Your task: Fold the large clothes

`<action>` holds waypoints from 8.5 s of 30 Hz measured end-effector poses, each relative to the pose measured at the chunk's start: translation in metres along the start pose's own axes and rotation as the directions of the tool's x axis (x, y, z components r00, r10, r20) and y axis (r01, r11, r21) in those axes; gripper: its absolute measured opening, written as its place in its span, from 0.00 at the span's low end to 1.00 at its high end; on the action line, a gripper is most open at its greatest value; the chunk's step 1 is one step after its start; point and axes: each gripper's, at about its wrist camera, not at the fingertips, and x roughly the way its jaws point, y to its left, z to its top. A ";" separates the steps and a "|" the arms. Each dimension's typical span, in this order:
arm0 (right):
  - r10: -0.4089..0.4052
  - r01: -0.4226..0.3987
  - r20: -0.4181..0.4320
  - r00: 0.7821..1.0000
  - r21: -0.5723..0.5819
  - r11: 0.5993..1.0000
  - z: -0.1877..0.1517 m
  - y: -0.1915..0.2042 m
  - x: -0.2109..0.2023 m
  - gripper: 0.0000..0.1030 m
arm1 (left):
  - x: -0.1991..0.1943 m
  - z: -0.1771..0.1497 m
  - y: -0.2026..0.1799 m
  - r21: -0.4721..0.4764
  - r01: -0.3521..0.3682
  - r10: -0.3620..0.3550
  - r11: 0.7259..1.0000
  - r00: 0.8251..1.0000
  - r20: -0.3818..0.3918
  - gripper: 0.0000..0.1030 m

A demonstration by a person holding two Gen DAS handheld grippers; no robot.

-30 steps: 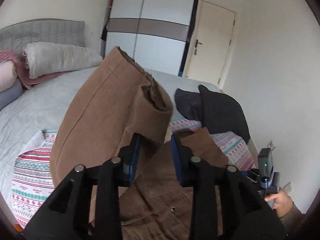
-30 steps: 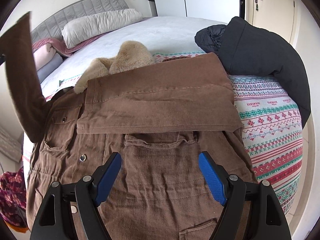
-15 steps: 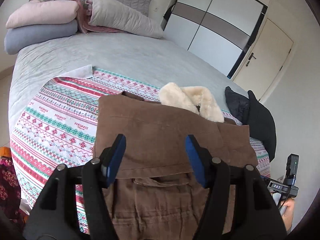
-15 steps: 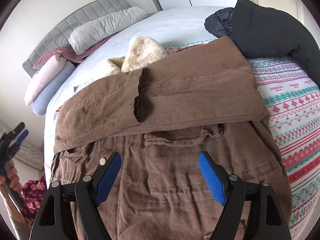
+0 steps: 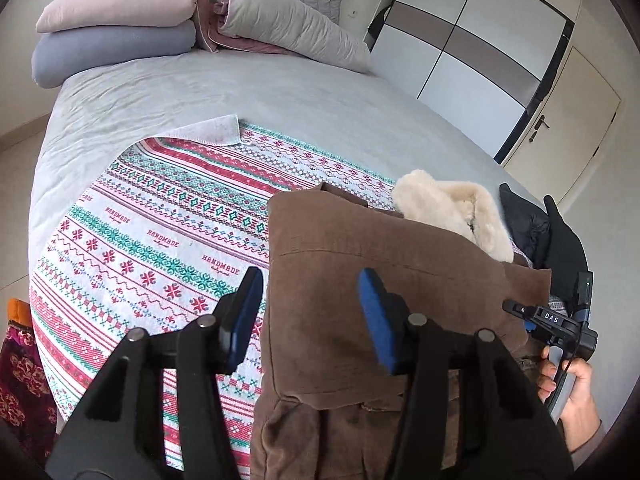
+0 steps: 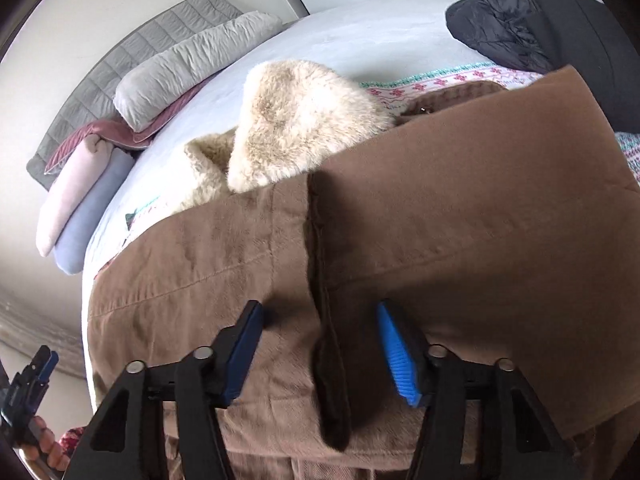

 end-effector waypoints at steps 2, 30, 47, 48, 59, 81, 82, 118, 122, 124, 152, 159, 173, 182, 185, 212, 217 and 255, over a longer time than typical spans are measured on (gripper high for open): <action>-0.012 0.011 -0.023 1.000 -0.063 0.998 0.005 0.019 -0.002 0.08 | 0.015 0.003 -0.009 0.019 0.009 -0.009 1.000 1.000 -0.008 0.49; -0.210 0.227 0.092 0.973 -0.261 0.938 -0.039 -0.008 -0.033 0.57 | 0.070 -0.070 -0.075 0.296 -0.128 0.158 0.947 0.984 -0.079 0.73; -0.048 0.096 0.128 0.991 -0.396 0.913 -0.151 -0.053 -0.297 0.83 | -0.154 -0.129 -0.092 0.352 0.032 0.020 0.935 0.989 -0.144 0.85; -0.038 0.079 0.110 0.993 -0.405 0.911 -0.162 -0.059 -0.304 0.83 | -0.163 -0.133 -0.086 0.344 0.048 0.005 0.938 0.988 -0.153 0.85; 0.001 -0.022 -0.096 0.995 -0.219 0.976 -0.245 -0.166 -0.300 0.83 | -0.177 -0.212 0.033 0.130 0.127 -0.090 0.983 0.960 -0.264 0.86; 0.146 -0.173 -0.276 0.950 -0.077 0.982 -0.290 -0.158 -0.267 0.41 | -0.166 -0.305 0.017 -0.077 0.423 -0.409 0.903 0.790 -0.457 0.47; 0.157 -0.181 -0.276 0.948 -0.065 0.981 -0.291 -0.157 -0.268 0.35 | -0.170 -0.306 0.014 -0.073 0.426 -0.411 0.902 0.793 -0.449 0.43; 0.300 -0.312 0.124 0.946 0.086 0.946 -0.096 -0.122 -0.355 0.14 | -0.199 -0.066 0.002 -0.249 0.440 -0.441 0.863 0.896 0.058 0.22; 0.292 -0.309 0.121 0.949 0.165 0.937 -0.044 -0.136 -0.322 0.14 | -0.153 -0.034 0.010 -0.298 0.377 -0.383 0.877 0.923 0.041 0.23; 0.283 -0.300 0.113 0.952 0.188 0.935 -0.015 -0.138 -0.300 0.14 | -0.124 -0.013 0.007 -0.317 0.342 -0.355 0.885 0.935 0.016 0.24; -0.320 0.298 0.017 0.947 -0.419 0.858 0.126 -0.105 -0.068 0.41 | 0.106 0.045 -0.049 0.382 0.056 0.034 0.922 0.974 -0.225 0.69; -0.393 0.401 0.086 0.916 -0.271 0.875 0.130 -0.108 -0.040 0.06 | 0.096 0.056 -0.068 0.299 -0.044 0.068 0.953 0.995 -0.072 0.06; -0.475 0.529 0.420 0.773 -0.014 0.849 0.177 -0.102 -0.062 0.04 | 0.123 0.094 -0.043 0.039 -0.283 0.260 0.958 0.921 0.289 0.15; -0.575 0.589 0.211 0.790 -0.002 0.808 0.169 -0.139 0.015 0.06 | 0.203 0.089 0.003 -0.031 -0.379 0.378 0.925 0.925 -0.040 0.14; -0.552 0.570 0.245 0.797 -0.003 0.821 0.164 -0.128 -0.008 0.12 | 0.173 0.090 -0.015 0.007 -0.326 0.326 0.945 0.945 0.027 0.25; -0.410 0.413 0.171 0.896 0.019 0.910 0.177 -0.149 0.012 0.65 | 0.204 0.093 0.023 -0.152 -0.288 0.269 0.946 0.954 -0.134 0.59; -0.292 0.328 0.235 0.927 -0.130 0.936 0.127 -0.091 -0.037 0.67 | 0.137 0.066 -0.009 -0.089 -0.163 0.158 0.983 0.986 -0.060 0.60; 0.216 -0.300 0.250 0.944 0.376 0.877 -0.023 -0.199 -0.146 0.21 | 0.019 -0.098 0.006 -0.564 0.062 -0.037 0.823 0.998 0.056 0.29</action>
